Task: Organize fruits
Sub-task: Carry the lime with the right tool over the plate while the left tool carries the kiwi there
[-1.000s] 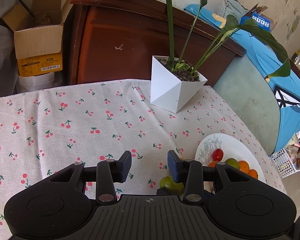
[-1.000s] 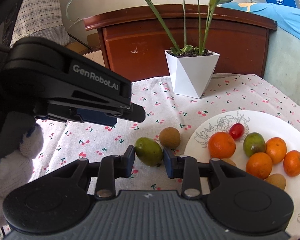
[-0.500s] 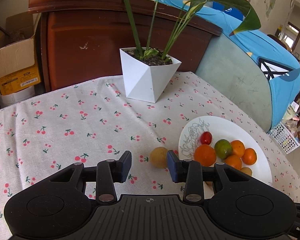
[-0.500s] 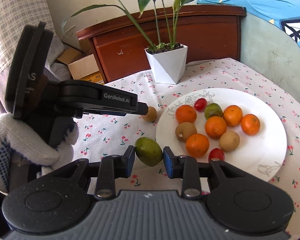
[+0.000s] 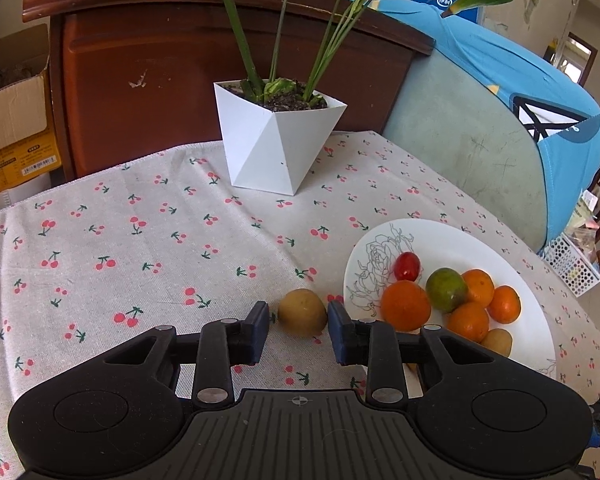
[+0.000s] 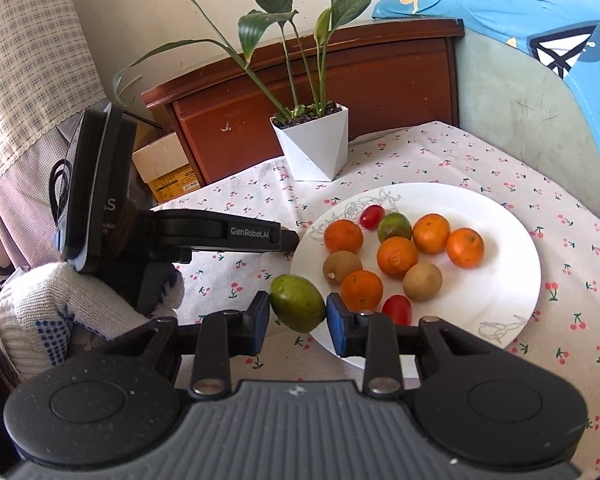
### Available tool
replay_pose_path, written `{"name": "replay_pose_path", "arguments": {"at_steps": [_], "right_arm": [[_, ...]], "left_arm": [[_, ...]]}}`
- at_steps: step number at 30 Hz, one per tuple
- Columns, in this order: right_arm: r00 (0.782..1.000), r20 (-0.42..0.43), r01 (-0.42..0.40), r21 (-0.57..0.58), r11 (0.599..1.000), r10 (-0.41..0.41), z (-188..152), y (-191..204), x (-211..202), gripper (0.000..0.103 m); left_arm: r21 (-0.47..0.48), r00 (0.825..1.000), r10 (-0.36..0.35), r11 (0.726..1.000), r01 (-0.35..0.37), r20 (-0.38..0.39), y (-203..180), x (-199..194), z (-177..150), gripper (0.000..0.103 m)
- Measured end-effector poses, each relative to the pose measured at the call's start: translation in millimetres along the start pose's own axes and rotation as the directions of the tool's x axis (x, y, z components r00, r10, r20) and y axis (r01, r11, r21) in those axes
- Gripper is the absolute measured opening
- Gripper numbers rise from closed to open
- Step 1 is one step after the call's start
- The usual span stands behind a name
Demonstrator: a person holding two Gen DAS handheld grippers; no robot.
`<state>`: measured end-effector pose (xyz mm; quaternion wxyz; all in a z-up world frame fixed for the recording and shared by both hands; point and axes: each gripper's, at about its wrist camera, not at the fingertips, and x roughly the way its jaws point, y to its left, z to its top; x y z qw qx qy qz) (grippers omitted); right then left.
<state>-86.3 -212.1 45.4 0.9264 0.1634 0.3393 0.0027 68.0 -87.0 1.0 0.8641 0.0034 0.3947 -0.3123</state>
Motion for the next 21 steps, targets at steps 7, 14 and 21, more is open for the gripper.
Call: {"name": "replay_pose_path", "arguments": {"at_steps": [7, 14, 21], "right_arm": [[1.000, 0.007, 0.005, 0.063, 0.998, -0.006, 2, -12, -4, 0.032], [0.993, 0.079, 0.074, 0.136, 0.988, -0.085, 12, -31, -17, 0.031], [0.976, 0.076, 0.175, 0.294, 0.940, -0.205, 15, -68, -20, 0.031]], "left_arm": [[-0.003, 0.999, 0.026, 1.000, -0.026, 0.024, -3, -2, 0, 0.024], [-0.002, 0.996, 0.025, 1.000, -0.025, 0.082, -16, -25, 13, 0.024], [0.069, 0.991, -0.071, 0.996, 0.064, 0.111, -53, -39, 20, 0.024]]}}
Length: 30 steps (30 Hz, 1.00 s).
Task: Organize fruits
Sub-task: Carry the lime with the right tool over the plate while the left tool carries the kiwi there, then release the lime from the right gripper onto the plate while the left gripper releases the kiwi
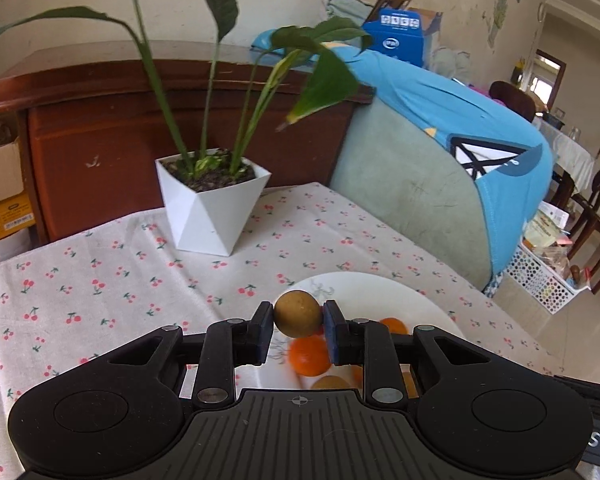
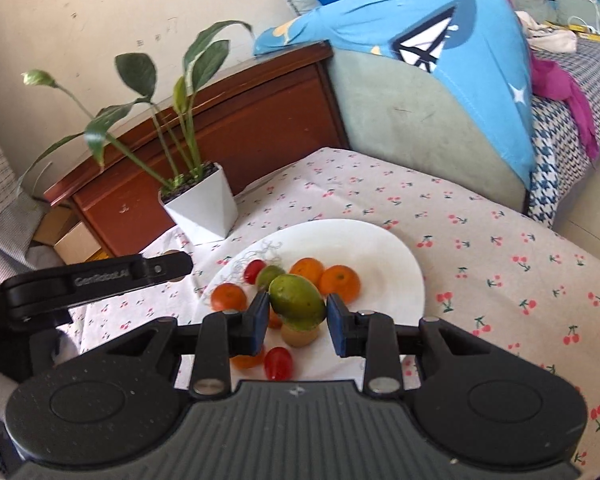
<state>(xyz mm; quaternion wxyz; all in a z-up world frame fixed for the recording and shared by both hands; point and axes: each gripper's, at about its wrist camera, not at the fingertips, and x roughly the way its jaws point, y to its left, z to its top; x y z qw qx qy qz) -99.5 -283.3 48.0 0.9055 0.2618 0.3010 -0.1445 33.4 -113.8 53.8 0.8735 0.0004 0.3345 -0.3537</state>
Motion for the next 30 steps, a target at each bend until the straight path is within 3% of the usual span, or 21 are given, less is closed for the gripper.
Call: {"name": "replay_pose_path", "arguments": {"at_steps": [10, 19, 27, 30], "right_arm": [[0.999, -0.021, 0.048, 0.124, 0.991, -0.046, 4, -30, 5, 0.031], [0.998, -0.036, 0.047, 0.188, 0.981, -0.041, 6, -45, 11, 0.031], [0.999, -0.032, 0.016, 0.219, 0.976, -0.009, 8, -45, 14, 0.034], [1.000, -0.024, 0.012, 0.214, 0.977, -0.007, 10, -43, 13, 0.034]], "left_arm": [[0.102, 0.996, -0.072, 0.992, 0.077, -0.054, -45, 6, -18, 0.024], [0.235, 0.987, -0.126, 0.961, 0.147, -0.102, -75, 9, -33, 0.025], [0.285, 0.988, -0.101, 0.949, 0.132, -0.120, -84, 13, -41, 0.027], [0.282, 0.989, -0.092, 0.952, 0.121, -0.113, -85, 11, -39, 0.037]]}}
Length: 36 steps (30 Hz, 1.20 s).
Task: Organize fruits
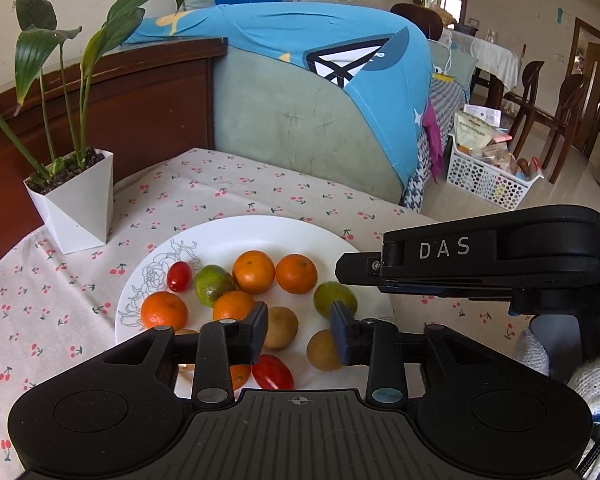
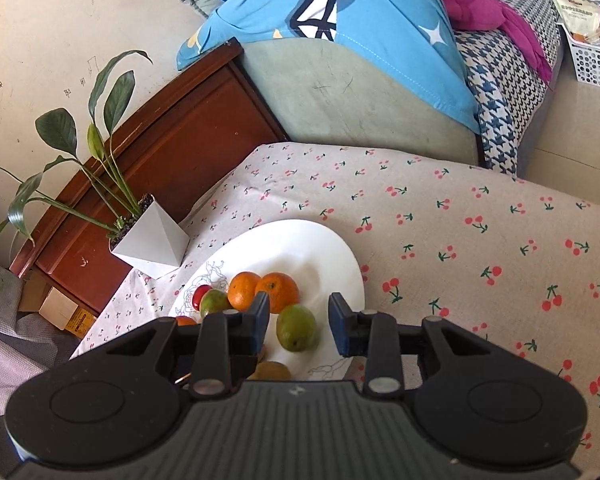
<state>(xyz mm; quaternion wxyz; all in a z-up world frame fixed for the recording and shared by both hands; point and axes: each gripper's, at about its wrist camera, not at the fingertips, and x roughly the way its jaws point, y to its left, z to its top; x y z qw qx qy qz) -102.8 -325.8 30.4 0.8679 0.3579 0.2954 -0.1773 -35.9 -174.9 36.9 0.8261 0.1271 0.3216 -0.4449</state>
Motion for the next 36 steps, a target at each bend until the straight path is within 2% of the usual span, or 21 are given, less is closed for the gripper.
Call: {"name": "replay_pose_path", "arguments": {"at_steps": [4, 5, 8, 10, 14, 20, 22, 26, 36], "right_arm": [[1.000, 0.001, -0.005, -0.005, 1.000, 0.005, 4, 4, -4, 0.034], [1.000, 0.004, 0.000, -0.011, 1.000, 0.000, 6, 6, -6, 0.035], [1.000, 0.013, 0.019, -0.055, 0.998, -0.019, 10, 13, -13, 0.040], [0.999, 0.024, 0.033, -0.089, 0.995, -0.031, 11, 18, -19, 0.043], [0.998, 0.010, 0.056, -0.109, 0.992, -0.055, 13, 22, -23, 0.052], [0.996, -0.014, 0.087, -0.138, 0.987, -0.090, 9, 24, -30, 0.053], [0.995, -0.018, 0.097, -0.155, 0.983, -0.101, 7, 25, -34, 0.060], [0.991, -0.025, 0.124, -0.193, 0.973, -0.131, 3, 25, -41, 0.063], [0.977, -0.045, 0.190, -0.248, 0.950, -0.207, -8, 26, -40, 0.070]], "left_arm": [[-0.026, 1.000, 0.021, 0.999, -0.021, 0.007, 4, -7, 5, 0.045], [-0.035, 1.000, 0.023, 0.999, -0.023, 0.006, 4, -9, 6, 0.050], [-0.065, 0.999, 0.050, 0.997, -0.050, -0.013, 6, -13, 9, 0.061], [-0.080, 0.998, 0.059, 0.995, -0.060, -0.020, 7, -16, 10, 0.061], [-0.134, 0.995, 0.087, 0.987, -0.092, -0.047, 9, -21, 9, 0.070], [-0.205, 0.986, 0.134, 0.967, -0.152, -0.101, 15, -25, 5, 0.078], [-0.225, 0.982, 0.149, 0.959, -0.172, -0.114, 17, -28, 4, 0.079], [-0.264, 0.974, 0.176, 0.942, -0.209, -0.143, 22, -31, 3, 0.083], [-0.273, 0.937, 0.280, 0.903, -0.331, -0.211, 28, -36, -2, 0.088]]}}
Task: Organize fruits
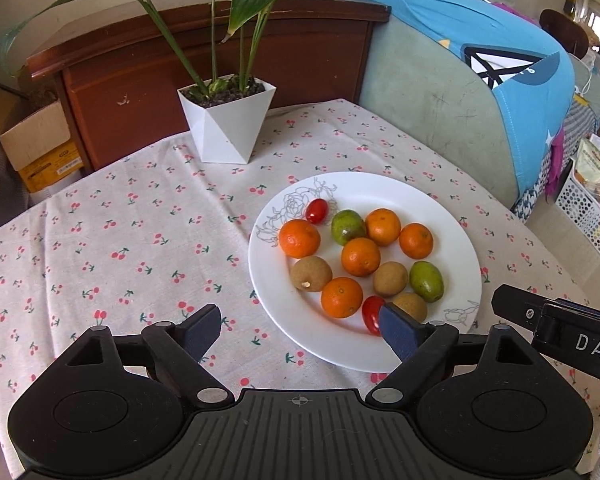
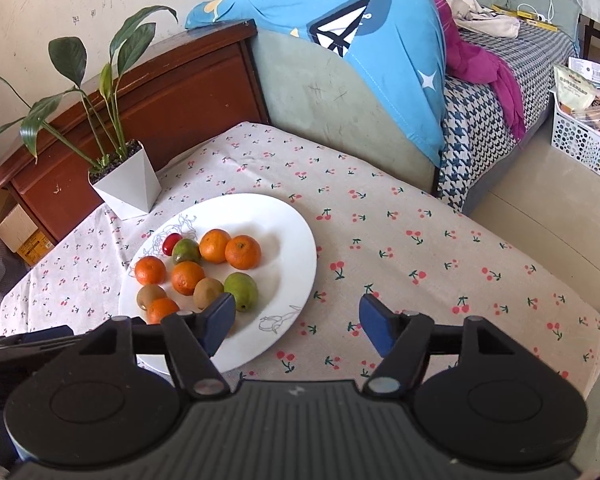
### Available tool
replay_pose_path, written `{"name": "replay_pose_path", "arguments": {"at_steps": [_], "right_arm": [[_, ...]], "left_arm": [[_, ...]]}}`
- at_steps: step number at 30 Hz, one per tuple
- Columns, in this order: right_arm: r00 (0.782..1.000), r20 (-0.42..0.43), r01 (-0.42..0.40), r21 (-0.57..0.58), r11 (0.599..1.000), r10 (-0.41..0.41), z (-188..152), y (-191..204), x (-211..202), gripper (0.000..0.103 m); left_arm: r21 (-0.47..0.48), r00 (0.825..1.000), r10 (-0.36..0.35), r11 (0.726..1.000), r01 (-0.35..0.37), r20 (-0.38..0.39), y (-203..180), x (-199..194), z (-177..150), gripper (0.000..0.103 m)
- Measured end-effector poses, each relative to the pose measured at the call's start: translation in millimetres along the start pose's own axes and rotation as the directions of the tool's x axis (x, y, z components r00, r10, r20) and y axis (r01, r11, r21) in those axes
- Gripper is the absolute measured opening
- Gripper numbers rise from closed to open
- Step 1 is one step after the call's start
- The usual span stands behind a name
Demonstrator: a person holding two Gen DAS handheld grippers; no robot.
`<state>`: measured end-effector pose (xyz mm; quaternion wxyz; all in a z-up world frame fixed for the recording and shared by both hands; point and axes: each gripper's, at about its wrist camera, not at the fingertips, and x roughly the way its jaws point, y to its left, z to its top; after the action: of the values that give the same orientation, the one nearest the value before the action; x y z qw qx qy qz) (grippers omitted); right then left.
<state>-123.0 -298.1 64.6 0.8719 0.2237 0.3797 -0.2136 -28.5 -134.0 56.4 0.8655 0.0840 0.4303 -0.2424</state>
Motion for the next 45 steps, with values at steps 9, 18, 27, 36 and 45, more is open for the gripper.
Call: {"name": "replay_pose_path", "arguments": {"at_steps": [9, 18, 27, 36, 45], "right_arm": [[0.997, -0.055, 0.050, -0.021, 0.999, -0.051, -5, 9, 19, 0.076], [0.992, -0.083, 0.084, -0.069, 0.994, -0.090, -8, 20, 32, 0.082], [0.991, -0.079, 0.105, -0.082, 0.991, -0.112, -8, 23, 36, 0.082], [0.991, -0.070, 0.106, -0.100, 0.989, -0.113, -8, 27, 36, 0.082], [0.992, -0.063, 0.097, -0.126, 0.987, -0.106, -9, 33, 36, 0.083]], "left_arm": [[-0.018, 0.997, 0.067, 0.998, -0.068, -0.027, 3, 4, 1, 0.092], [-0.035, 0.992, 0.117, 0.992, -0.118, -0.039, 6, 7, 1, 0.093], [-0.018, 0.986, 0.160, 0.987, -0.161, -0.045, 5, 10, 0, 0.093], [0.001, 0.979, 0.198, 0.980, -0.198, -0.049, 4, 12, -1, 0.093], [-0.002, 0.974, 0.218, 0.976, -0.219, -0.057, 8, 13, -1, 0.093]]}}
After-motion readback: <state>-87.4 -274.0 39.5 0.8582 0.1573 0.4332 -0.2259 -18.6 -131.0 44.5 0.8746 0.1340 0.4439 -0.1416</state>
